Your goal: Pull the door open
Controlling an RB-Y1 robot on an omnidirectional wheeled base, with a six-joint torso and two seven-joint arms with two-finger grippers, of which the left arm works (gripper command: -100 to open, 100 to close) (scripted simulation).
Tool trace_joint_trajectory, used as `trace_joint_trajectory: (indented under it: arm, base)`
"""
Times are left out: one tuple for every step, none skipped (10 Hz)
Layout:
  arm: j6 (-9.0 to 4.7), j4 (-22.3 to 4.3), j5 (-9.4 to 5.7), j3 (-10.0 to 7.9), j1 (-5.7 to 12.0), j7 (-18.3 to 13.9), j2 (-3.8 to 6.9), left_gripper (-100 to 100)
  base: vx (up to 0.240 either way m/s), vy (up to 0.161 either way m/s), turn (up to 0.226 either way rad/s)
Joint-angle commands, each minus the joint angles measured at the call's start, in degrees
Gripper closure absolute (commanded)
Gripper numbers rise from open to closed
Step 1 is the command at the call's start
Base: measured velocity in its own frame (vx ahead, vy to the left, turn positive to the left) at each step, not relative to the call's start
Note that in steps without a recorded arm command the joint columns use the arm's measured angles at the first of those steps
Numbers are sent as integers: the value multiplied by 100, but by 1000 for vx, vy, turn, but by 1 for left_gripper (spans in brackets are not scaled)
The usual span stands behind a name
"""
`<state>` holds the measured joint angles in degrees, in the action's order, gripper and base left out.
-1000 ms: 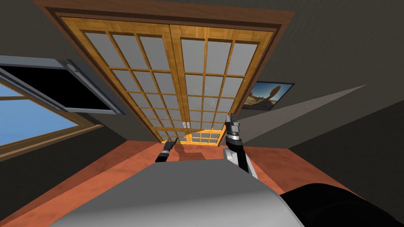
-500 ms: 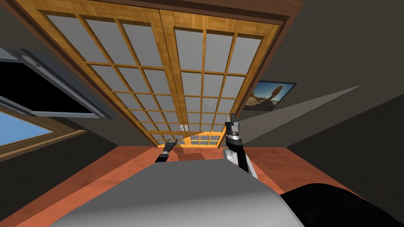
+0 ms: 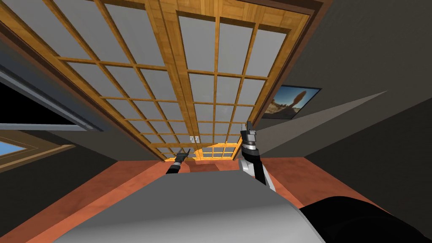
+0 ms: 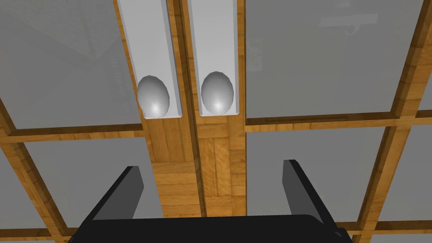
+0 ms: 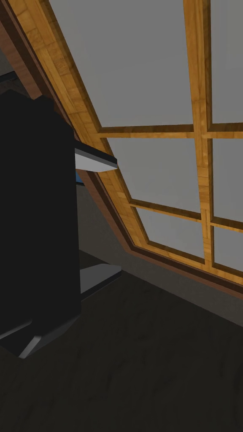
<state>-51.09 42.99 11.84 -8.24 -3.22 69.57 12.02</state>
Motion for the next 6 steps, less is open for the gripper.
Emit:
trace_joint_trajectory:
  arm:
    - [18,-63,-25,-62,-100,26,20,-100]
    - [26,-86,-36,-87,-133,38,26,-100]
    - [38,-124,-54,-129,-187,57,37,-100]
    - [56,-171,-79,-186,-248,84,49,-100]
    - [73,-218,-104,-243,-310,111,60,-100]
    - [94,-272,-134,-311,-375,145,72,-100]
  base:
    - [-92,27,56]
    - [-164,26,42]
    - [-172,37,31]
    - [-183,46,24]
    - [-170,62,27]
    - [-172,58,17]
